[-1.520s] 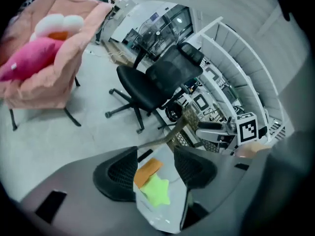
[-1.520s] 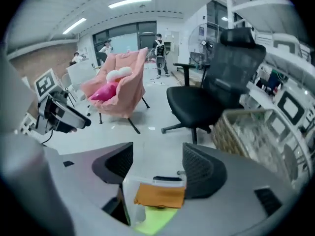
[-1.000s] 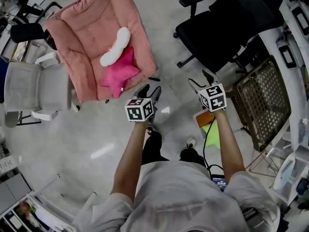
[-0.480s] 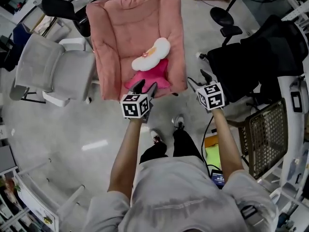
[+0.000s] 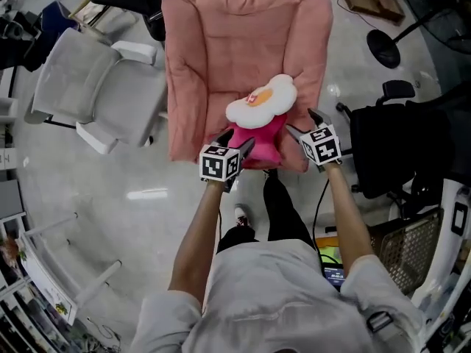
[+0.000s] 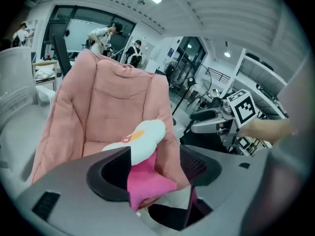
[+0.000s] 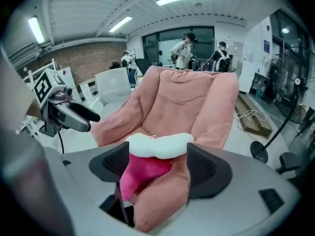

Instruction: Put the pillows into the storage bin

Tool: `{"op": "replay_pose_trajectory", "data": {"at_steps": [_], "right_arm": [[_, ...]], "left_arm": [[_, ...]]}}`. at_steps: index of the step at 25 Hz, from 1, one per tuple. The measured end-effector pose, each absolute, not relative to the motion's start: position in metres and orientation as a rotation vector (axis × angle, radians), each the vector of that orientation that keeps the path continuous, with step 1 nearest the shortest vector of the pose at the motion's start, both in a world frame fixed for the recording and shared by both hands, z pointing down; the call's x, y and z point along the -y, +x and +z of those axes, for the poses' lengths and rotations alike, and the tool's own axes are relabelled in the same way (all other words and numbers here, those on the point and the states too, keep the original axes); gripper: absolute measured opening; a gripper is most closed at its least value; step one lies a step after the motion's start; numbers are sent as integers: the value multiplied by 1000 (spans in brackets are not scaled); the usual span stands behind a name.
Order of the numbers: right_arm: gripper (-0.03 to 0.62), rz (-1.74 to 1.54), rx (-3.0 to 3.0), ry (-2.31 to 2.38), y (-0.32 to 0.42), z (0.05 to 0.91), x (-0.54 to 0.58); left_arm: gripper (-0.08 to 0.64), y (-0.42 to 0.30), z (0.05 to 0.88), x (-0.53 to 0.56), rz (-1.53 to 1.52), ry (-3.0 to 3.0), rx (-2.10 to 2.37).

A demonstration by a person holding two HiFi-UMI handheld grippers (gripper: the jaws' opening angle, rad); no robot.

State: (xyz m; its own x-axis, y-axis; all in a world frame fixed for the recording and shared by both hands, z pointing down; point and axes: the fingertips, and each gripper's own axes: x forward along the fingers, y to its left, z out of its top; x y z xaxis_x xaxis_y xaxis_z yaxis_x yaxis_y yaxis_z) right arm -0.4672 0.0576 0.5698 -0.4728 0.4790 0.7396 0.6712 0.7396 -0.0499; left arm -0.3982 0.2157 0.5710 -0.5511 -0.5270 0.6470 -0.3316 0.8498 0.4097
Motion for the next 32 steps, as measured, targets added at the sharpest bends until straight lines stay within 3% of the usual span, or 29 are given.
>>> {"op": "replay_pose_trajectory", "data": {"at_steps": [10, 16, 18, 26, 32], "right_arm": [[383, -209, 1918, -932, -541, 675, -71], [382, 22, 1833, -912, -564, 703, -77], [382, 16, 1801, -912, -562, 712, -79], [196, 95, 1745, -936, -552, 719, -90], [140, 114, 1825, -975, -555, 680, -100]], "left_arm": [[377, -467, 667, -178, -224, 643, 1994], [373, -476, 703, -178, -198, 593, 1927], [341, -477, 708, -178, -194, 579, 1917], [184, -477, 715, -185, -227, 465, 1929], [143, -482, 685, -198, -315, 387, 2041]]}}
